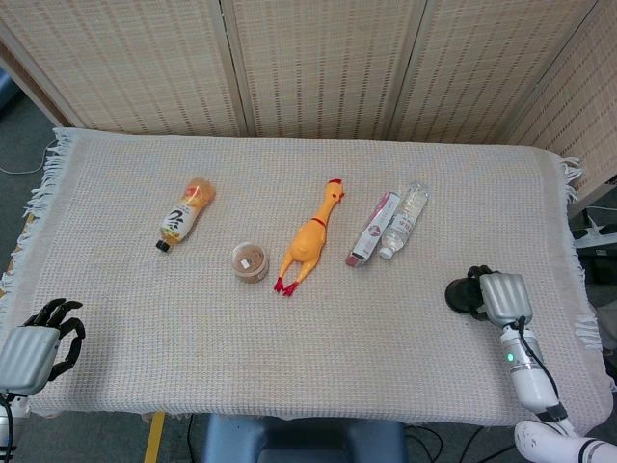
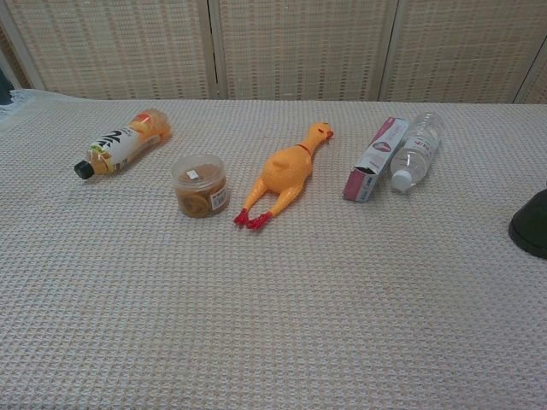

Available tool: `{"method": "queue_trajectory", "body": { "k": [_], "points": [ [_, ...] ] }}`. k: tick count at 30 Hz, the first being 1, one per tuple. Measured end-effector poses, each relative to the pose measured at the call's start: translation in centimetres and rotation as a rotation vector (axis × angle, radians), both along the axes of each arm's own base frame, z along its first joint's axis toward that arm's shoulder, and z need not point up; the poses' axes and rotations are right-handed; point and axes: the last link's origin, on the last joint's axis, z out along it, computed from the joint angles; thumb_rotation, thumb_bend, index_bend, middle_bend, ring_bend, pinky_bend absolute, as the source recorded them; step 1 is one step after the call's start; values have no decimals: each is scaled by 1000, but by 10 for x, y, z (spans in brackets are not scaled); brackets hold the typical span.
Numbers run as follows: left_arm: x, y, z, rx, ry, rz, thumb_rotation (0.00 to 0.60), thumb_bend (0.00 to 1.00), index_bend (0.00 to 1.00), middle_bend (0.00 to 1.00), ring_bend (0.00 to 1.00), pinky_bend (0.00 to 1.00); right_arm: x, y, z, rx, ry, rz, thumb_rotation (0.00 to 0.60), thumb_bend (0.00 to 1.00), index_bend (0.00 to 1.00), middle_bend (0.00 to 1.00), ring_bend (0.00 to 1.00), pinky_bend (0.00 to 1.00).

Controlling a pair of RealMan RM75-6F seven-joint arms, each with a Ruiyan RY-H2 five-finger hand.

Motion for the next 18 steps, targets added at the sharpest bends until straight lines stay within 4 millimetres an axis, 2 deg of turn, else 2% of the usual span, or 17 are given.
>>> {"method": "queue_trajectory", "body": {
  "k": [9, 18],
  "points": [
    [0, 0, 0, -1, -1, 2, 600, 531, 587, 241, 166, 420, 10, 12, 21, -39, -79, 20, 600, 110, 627, 454, 532, 699],
    [0, 0, 0, -1, 0, 1, 600, 532, 588, 241, 166, 420, -7, 43, 35, 22, 56, -71, 600, 110, 628, 454, 534, 704]
  ]
}}
